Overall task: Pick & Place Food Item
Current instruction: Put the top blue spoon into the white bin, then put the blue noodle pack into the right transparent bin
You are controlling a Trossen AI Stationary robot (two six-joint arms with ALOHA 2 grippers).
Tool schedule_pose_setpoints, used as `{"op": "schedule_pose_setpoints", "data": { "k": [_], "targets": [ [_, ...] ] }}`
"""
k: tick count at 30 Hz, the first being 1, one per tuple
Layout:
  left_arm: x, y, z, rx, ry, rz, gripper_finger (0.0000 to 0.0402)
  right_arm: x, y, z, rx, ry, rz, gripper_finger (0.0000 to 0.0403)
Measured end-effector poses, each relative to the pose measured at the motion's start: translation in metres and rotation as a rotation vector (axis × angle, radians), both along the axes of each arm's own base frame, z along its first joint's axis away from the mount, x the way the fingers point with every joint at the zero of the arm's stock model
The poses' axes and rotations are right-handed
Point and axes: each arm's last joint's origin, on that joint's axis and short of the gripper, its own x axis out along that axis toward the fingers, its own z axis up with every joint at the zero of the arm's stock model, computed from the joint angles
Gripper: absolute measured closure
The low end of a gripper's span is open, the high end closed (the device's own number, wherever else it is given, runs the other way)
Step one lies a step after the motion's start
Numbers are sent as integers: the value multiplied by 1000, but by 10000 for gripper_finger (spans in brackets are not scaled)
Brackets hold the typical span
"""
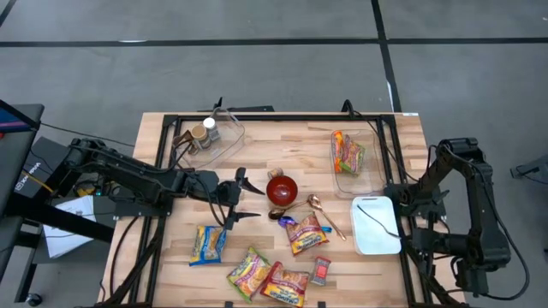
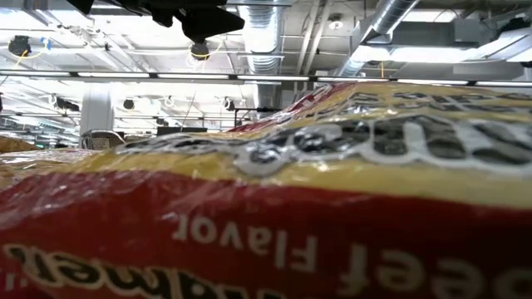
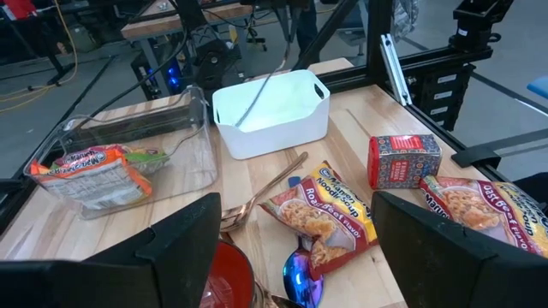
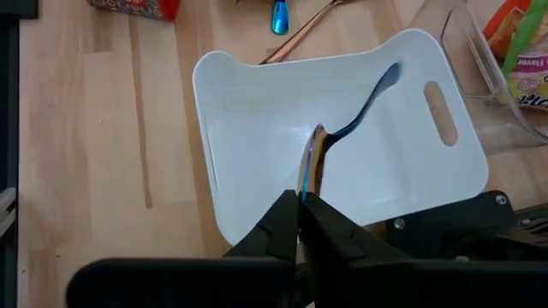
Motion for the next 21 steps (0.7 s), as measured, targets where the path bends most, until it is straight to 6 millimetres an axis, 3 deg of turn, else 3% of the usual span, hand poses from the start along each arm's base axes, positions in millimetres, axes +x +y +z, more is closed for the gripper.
{"op": "schedule_pose_setpoints", "data": {
  "k": [13,21],
  "targets": [
    [0,0,0,4,0,-2,105,0,-2,1,10,-21,-47,323],
    [0,0,0,5,0,-3,105,1,-3,2,-1,-46,-31,312]
  ]
}}
